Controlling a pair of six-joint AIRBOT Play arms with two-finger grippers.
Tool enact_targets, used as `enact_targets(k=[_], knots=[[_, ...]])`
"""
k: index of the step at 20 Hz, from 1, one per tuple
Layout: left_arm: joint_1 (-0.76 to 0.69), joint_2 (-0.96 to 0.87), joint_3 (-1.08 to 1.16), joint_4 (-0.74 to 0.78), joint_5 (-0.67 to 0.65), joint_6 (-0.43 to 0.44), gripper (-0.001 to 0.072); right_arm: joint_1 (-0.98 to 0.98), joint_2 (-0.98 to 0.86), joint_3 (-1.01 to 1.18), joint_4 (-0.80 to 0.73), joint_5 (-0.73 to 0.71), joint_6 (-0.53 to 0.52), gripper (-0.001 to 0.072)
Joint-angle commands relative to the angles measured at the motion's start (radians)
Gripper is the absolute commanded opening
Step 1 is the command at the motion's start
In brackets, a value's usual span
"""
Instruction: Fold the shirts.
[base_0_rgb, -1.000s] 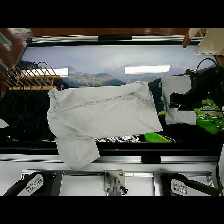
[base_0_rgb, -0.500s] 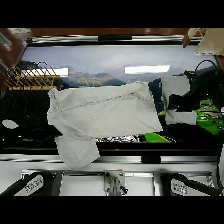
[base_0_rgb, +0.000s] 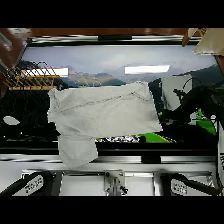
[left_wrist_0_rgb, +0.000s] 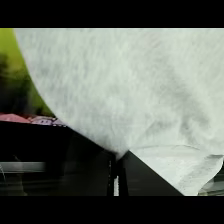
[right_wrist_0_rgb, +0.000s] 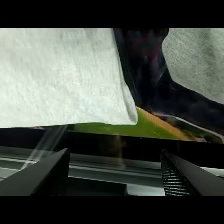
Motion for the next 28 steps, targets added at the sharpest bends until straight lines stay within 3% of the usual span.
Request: enact_targets(k=[1,12,13,15,20,21,24,26,28], knots=[[0.0,0.007,0.021,0.0,-0.026,0.0,0.0042,0.0,-0.03,-0.048,0.005,0.029,0.001,0.066],[0.0,0.024,0.024,-0.002,-0.027,0.0,0.0042,0.148,-0.169,-0.047,-0.002,0.129,0.068,0.0656],[0.0,0.03,0.028,-0.002,-0.027,0.0,0.0042,0.163,-0.179,-0.047,0.001,0.134,0.068,0.0538],[0.0,0.042,0.053,-0.001,-0.029,0.001,0.0041,0.193,-0.168,-0.041,0.002,0.159,0.07,0.0076],[-0.003,0.186,0.377,-0.016,-0.025,0.013,0.004,0.233,0.045,0.134,0.004,0.226,-0.02,0.0077],[-0.009,0.242,0.496,-0.054,0.002,0.055,0.0041,0.233,0.108,0.197,0.007,0.242,-0.063,0.0077],[-0.028,0.395,0.877,-0.089,0.156,0.181,0.0041,0.233,0.33,0.398,0.0,0.38,-0.128,0.0077],[-0.027,0.467,1.081,-0.082,0.285,0.201,0.0041,0.233,0.491,0.491,0.006,0.562,-0.127,0.0077],[-0.027,0.523,1.213,-0.081,0.381,0.201,0.0041,0.233,0.614,0.546,0.008,0.653,-0.126,0.0077]])
